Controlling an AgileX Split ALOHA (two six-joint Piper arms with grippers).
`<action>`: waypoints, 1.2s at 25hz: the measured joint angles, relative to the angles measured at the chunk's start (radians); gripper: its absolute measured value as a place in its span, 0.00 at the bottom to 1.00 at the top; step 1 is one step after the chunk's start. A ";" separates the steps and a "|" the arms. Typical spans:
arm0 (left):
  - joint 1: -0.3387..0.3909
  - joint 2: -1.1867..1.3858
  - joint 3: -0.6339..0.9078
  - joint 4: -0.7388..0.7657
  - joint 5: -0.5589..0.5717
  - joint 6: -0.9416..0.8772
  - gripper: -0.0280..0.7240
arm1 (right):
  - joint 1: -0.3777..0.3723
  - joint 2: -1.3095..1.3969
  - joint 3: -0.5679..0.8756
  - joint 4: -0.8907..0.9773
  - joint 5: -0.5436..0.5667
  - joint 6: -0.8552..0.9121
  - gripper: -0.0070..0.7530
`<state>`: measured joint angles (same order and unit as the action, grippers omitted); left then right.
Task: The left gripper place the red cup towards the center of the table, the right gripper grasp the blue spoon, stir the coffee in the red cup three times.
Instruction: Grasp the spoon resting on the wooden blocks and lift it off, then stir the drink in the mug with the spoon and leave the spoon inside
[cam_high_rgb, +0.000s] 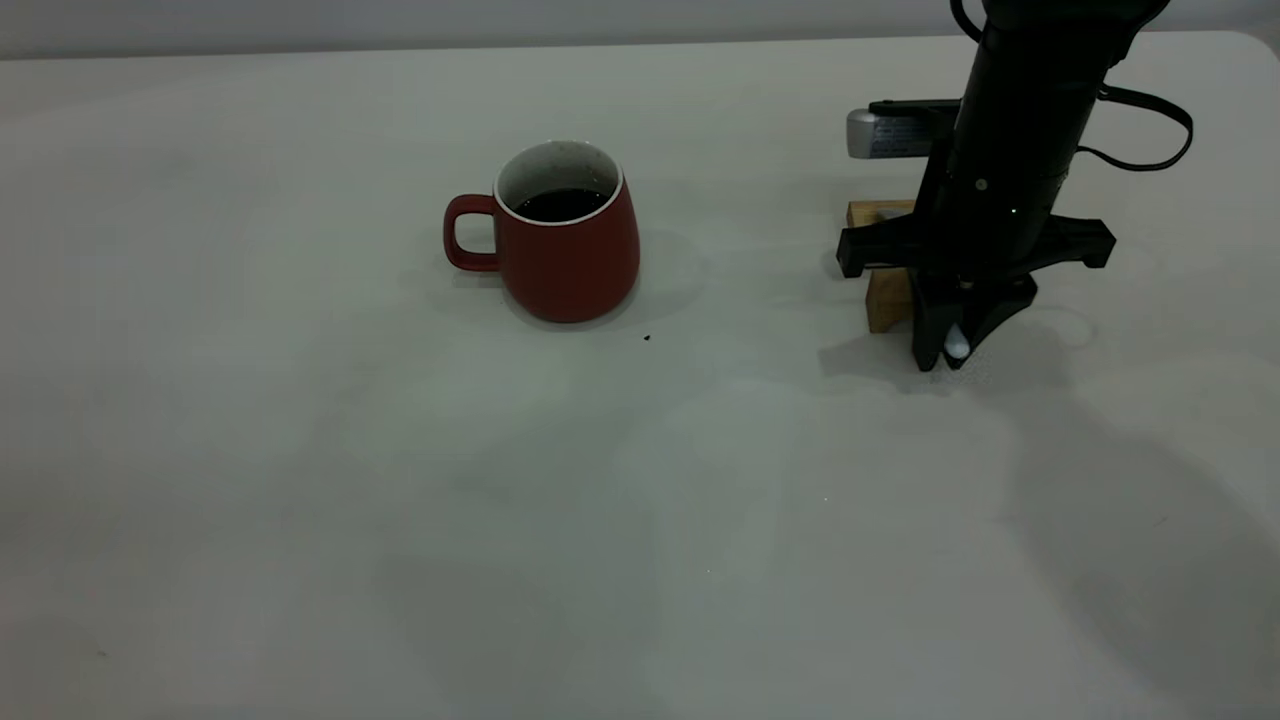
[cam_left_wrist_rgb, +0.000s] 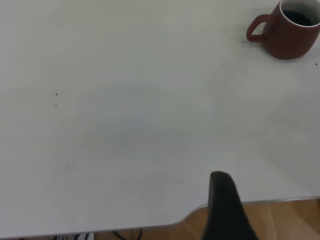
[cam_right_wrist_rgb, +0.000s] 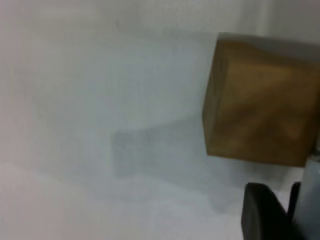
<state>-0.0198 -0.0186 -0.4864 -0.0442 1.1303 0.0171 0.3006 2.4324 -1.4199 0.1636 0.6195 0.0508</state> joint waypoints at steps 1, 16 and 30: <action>0.000 0.000 0.000 0.000 0.000 0.000 0.73 | -0.001 -0.004 0.000 0.000 0.007 0.000 0.16; 0.000 0.000 0.000 0.000 0.000 0.000 0.73 | 0.019 -0.219 -0.053 0.495 0.240 -0.195 0.16; 0.000 0.000 0.000 0.000 0.000 0.001 0.73 | 0.031 -0.054 -0.153 1.435 0.536 -0.223 0.16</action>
<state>-0.0198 -0.0186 -0.4864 -0.0442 1.1303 0.0180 0.3314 2.3782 -1.5730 1.5985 1.1556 -0.1725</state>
